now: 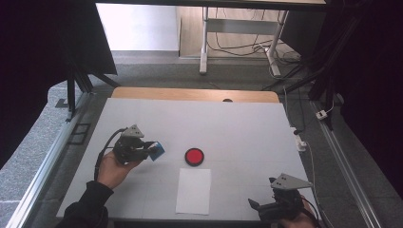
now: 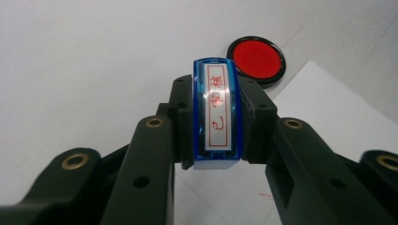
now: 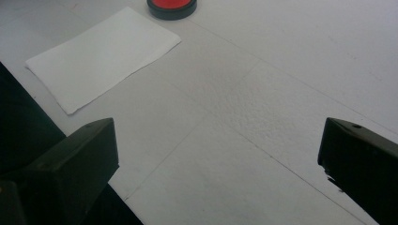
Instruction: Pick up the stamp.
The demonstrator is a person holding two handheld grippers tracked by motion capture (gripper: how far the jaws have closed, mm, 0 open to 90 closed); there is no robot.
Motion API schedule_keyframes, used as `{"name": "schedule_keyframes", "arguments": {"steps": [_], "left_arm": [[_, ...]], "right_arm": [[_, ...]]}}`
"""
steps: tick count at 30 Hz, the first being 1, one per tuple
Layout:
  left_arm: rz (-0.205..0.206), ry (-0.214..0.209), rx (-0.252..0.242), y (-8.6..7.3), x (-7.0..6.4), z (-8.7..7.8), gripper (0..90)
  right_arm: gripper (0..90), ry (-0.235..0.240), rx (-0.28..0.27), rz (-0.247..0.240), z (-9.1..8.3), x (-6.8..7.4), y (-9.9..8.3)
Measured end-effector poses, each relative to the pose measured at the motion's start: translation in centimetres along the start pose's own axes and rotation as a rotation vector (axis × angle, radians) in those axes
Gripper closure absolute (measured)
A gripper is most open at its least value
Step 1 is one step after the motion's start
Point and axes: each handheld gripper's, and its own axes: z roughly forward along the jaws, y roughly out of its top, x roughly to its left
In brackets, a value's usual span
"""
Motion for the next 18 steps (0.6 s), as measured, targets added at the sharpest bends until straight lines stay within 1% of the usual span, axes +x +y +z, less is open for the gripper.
{"name": "schedule_keyframes", "arguments": {"steps": [3, 4, 6, 10, 13, 17, 18], "left_arm": [[0.004, -0.019, -0.008, 0.2, -0.5, -0.2, 69.9], [0.004, -0.019, -0.008, 0.2, -0.5, -0.2, 69.9], [0.007, -0.037, -0.017, 0.4, -0.9, -0.4, 69.9], [0.032, -0.049, -0.023, 0.8, -1.7, -0.6, 69.9], [0.048, -0.065, -0.026, 1.0, -2.4, -0.7, 69.9], [0.072, -0.096, -0.035, 1.3, -3.3, -0.8, 69.9], [0.072, -0.096, -0.035, 1.3, -3.3, -0.8, 69.9]], "right_arm": [[0.0, 0.001, 0.000, 0.000, 0.0, 0.0, 0.0], [0.0, 0.001, 0.001, 0.000, 0.0, 0.0, 0.0], [0.0, 0.001, 0.003, -0.004, 0.0, 0.0, 0.0], [0.0, 0.003, 0.001, 0.001, 0.0, 0.0, 0.0], [0.0, 0.003, -0.001, 0.001, 0.0, -0.1, 0.0], [0.0, 0.003, 0.000, 0.001, 0.0, 0.0, 0.0], [0.0, 0.004, -0.001, 0.001, 0.0, 0.0, 0.0]]}}
